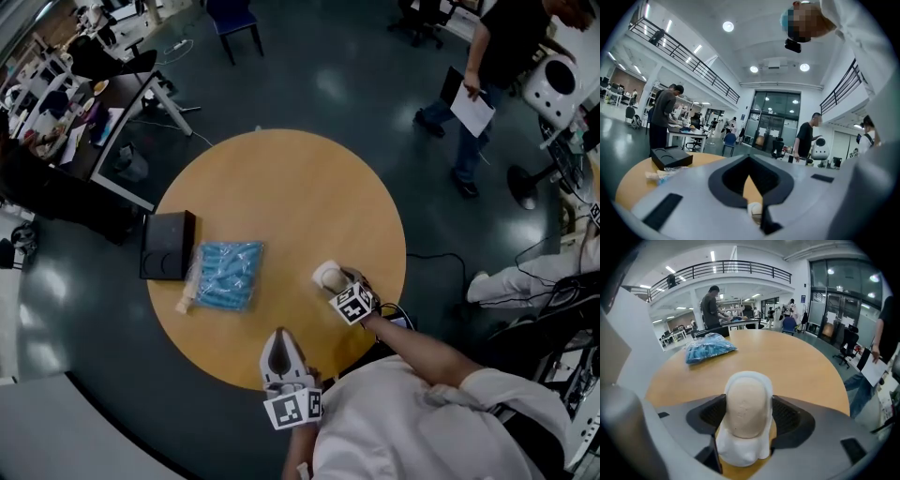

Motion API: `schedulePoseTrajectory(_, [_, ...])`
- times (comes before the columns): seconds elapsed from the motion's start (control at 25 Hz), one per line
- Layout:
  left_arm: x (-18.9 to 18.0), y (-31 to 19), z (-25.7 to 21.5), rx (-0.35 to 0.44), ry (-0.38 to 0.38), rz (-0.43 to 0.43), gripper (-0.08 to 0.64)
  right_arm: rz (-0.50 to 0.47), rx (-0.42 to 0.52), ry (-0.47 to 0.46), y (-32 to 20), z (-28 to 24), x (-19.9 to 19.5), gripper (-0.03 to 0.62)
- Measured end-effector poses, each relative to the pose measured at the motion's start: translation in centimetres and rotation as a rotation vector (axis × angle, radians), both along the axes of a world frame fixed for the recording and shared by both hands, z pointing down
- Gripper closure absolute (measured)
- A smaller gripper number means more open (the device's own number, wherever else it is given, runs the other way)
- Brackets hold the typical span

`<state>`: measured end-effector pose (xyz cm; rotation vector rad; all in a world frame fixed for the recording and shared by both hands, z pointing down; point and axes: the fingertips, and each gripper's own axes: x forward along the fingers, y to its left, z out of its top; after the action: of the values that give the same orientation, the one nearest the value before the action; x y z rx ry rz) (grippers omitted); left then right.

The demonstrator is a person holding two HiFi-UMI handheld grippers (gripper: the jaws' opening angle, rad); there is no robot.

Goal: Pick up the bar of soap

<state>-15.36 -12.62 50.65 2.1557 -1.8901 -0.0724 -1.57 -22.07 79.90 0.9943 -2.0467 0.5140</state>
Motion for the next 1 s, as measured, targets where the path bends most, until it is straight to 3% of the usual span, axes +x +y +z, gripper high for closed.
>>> schedulePoseTrajectory(0.2, [0.0,0.0,0.3,-0.018,0.014,-0.013,0.554,-0.017,-0.016,-0.002,0.1,-0.1,0.6,0.296])
schedulePoseTrajectory(0.36, [0.0,0.2,0.4,-0.019,0.014,-0.014,0.554,-0.046,0.011,0.051,-0.1,-0.1,0.9,0.327])
schedulePoseTrajectory(0.6, [-0.3,0.8,0.2,-0.017,0.011,-0.020,0.554,-0.055,0.058,0.056,-0.2,-1.0,1.0,0.330])
schedulePoseTrajectory(0.8, [-0.5,1.1,0.1,-0.009,0.013,-0.022,0.554,-0.077,0.160,-0.025,-0.1,-5.7,0.2,0.330])
schedulePoseTrajectory(1.0, [-0.1,1.0,-1.0,0.038,0.006,0.010,0.554,-0.115,0.382,-0.223,1.7,-17.2,-0.8,0.330])
